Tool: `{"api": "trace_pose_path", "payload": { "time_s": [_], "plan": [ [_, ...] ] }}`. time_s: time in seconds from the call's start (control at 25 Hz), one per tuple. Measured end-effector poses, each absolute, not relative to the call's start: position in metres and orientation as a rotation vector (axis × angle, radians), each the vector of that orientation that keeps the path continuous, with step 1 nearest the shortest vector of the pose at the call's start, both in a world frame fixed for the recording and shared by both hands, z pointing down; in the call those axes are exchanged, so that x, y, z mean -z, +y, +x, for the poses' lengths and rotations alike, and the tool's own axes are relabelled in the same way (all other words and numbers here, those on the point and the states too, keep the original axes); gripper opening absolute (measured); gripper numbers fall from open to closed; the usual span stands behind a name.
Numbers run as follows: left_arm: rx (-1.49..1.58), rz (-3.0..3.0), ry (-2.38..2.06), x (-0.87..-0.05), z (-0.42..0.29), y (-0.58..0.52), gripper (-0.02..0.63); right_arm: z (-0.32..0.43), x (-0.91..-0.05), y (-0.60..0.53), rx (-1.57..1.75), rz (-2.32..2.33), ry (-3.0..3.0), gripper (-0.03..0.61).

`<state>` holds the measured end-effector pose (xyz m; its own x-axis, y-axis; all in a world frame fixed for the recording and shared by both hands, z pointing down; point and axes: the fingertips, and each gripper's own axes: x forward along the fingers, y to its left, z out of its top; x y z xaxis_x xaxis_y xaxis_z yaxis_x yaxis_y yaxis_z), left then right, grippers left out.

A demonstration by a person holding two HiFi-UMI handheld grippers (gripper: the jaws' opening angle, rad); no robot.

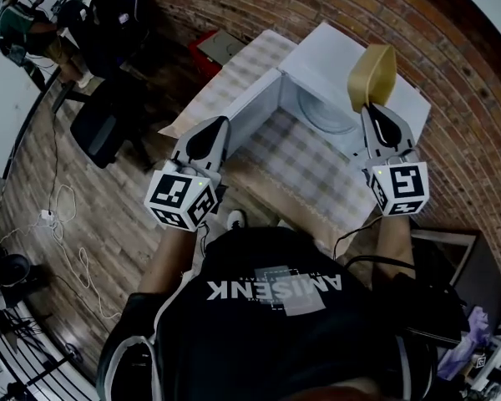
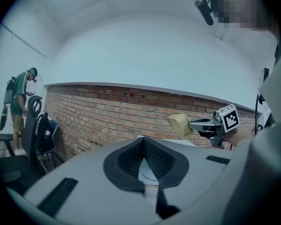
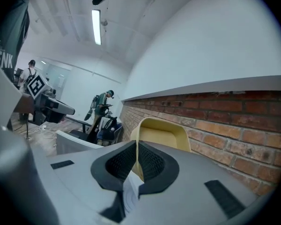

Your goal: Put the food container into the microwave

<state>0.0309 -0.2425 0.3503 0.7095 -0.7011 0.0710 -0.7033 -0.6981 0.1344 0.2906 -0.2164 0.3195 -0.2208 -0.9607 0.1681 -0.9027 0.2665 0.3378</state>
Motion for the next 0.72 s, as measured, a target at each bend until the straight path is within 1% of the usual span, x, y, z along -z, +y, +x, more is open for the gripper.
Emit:
{"api": "trace_pose_path", "payload": {
  "time_s": [0.44, 0.72],
  "plan": [
    [-0.046, 2.638, -1.349, -0.367, 0.012, -0.232, 0.011, 0.228, -0.356, -0.227, 0.265, 1.328, -2.37, 0.049],
    [-0.071, 2.58, -1.43, -0.375, 0.006, -0.224, 0.011, 0.194, -0.38, -0.212, 0.34, 1.058, -2.433, 0.049]
  ]
}}
